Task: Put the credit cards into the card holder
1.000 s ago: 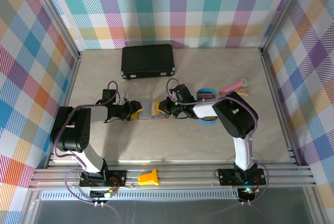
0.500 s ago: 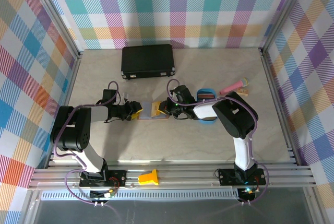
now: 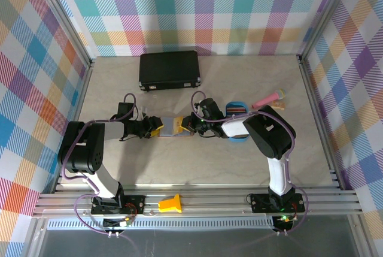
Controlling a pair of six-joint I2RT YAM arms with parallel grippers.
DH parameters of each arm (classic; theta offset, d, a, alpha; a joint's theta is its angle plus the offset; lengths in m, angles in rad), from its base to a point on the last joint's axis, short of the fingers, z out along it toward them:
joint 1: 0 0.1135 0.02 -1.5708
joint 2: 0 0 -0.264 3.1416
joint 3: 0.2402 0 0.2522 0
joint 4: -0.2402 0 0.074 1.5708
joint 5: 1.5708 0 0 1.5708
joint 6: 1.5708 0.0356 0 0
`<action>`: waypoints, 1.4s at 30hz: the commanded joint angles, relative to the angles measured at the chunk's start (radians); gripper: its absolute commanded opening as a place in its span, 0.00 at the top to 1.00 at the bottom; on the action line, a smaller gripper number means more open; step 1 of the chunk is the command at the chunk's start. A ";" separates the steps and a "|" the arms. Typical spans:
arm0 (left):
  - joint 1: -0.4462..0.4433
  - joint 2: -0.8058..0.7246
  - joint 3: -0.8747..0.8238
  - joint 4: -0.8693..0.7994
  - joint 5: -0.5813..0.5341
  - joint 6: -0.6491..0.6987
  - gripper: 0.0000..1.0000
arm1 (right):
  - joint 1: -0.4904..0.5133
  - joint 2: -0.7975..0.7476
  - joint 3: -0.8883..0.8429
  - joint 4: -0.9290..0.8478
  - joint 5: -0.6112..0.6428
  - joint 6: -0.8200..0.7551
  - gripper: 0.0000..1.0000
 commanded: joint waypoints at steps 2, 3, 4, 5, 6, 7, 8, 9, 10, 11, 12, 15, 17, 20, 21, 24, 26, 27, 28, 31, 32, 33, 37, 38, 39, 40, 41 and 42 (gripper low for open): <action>-0.014 0.024 0.004 -0.003 -0.011 0.003 0.58 | 0.014 -0.010 -0.013 0.024 -0.028 0.004 1.00; -0.014 0.024 0.004 -0.002 -0.012 0.002 0.58 | 0.015 -0.009 -0.012 0.025 -0.030 0.003 1.00; -0.015 0.025 0.003 -0.001 -0.011 0.002 0.58 | 0.017 -0.007 -0.012 0.026 -0.033 0.003 1.00; -0.014 0.026 0.003 0.001 -0.011 0.002 0.58 | 0.017 -0.005 -0.011 0.026 -0.036 0.004 1.00; -0.014 0.027 0.002 0.001 -0.011 0.002 0.58 | 0.017 -0.003 -0.010 0.025 -0.038 0.006 1.00; -0.015 0.027 0.002 0.001 -0.011 0.002 0.58 | 0.018 0.000 -0.006 0.028 -0.041 0.006 1.00; -0.014 0.027 0.003 0.000 -0.012 0.001 0.58 | 0.018 0.002 -0.004 0.028 -0.043 0.005 1.00; -0.014 0.026 0.002 0.001 -0.009 0.002 0.58 | 0.018 0.004 -0.002 0.027 -0.042 0.005 1.00; -0.014 0.029 0.002 0.000 -0.009 0.002 0.58 | 0.018 0.007 0.001 0.027 -0.042 0.004 1.00; -0.014 0.029 0.002 0.001 -0.008 0.002 0.59 | 0.020 0.010 0.006 0.027 -0.043 0.004 1.00; -0.014 0.030 0.003 0.001 -0.008 0.002 0.59 | 0.020 0.012 0.011 0.025 -0.043 0.003 1.00; -0.016 0.030 0.001 0.005 -0.006 -0.002 0.59 | 0.024 0.018 0.022 0.019 -0.032 -0.001 1.00; -0.016 0.028 0.000 0.006 -0.006 -0.003 0.59 | 0.025 0.020 0.029 0.013 -0.019 -0.006 1.00; -0.017 0.030 0.000 0.008 -0.005 -0.003 0.59 | 0.030 0.026 0.042 0.001 -0.007 -0.016 1.00; -0.017 0.031 0.000 0.008 -0.003 -0.004 0.59 | 0.033 0.029 0.045 0.002 -0.005 -0.016 1.00; -0.020 0.035 0.002 0.011 -0.002 -0.005 0.59 | 0.037 0.038 0.054 0.011 0.000 -0.010 1.00; -0.021 0.038 0.002 0.012 -0.001 -0.006 0.59 | 0.040 0.045 0.061 0.013 0.000 -0.007 1.00; -0.021 0.039 0.003 0.015 -0.002 -0.006 0.59 | 0.042 0.049 0.065 0.013 -0.002 -0.006 1.00; -0.021 0.039 0.004 0.014 0.000 -0.007 0.59 | 0.043 0.051 0.067 0.013 -0.002 -0.004 1.00; -0.022 0.042 0.005 0.014 0.000 -0.008 0.60 | 0.047 0.061 0.077 0.013 -0.005 -0.003 1.00; -0.023 0.042 0.007 0.014 0.001 -0.006 0.60 | 0.048 0.064 0.080 0.013 -0.005 -0.001 1.00; -0.023 0.044 0.008 0.014 0.001 -0.005 0.60 | 0.049 0.066 0.083 0.011 -0.004 -0.001 1.00; -0.022 0.048 0.010 0.014 0.001 -0.007 0.60 | 0.051 0.072 0.097 0.001 -0.007 -0.004 0.97; -0.023 0.048 0.010 0.014 0.001 -0.007 0.60 | 0.052 0.068 0.097 -0.004 -0.005 -0.008 0.96; -0.023 0.048 0.010 0.013 0.000 -0.006 0.60 | 0.052 0.060 0.097 -0.016 0.001 -0.015 0.93; -0.023 0.047 0.010 0.012 0.000 -0.006 0.60 | 0.053 0.048 0.097 -0.035 0.012 -0.025 0.90; -0.023 0.047 0.009 0.009 -0.002 -0.006 0.60 | 0.052 0.032 0.100 -0.070 0.026 -0.042 0.87; -0.023 0.046 0.010 0.009 -0.002 -0.004 0.60 | 0.052 0.009 0.107 -0.115 0.040 -0.063 0.84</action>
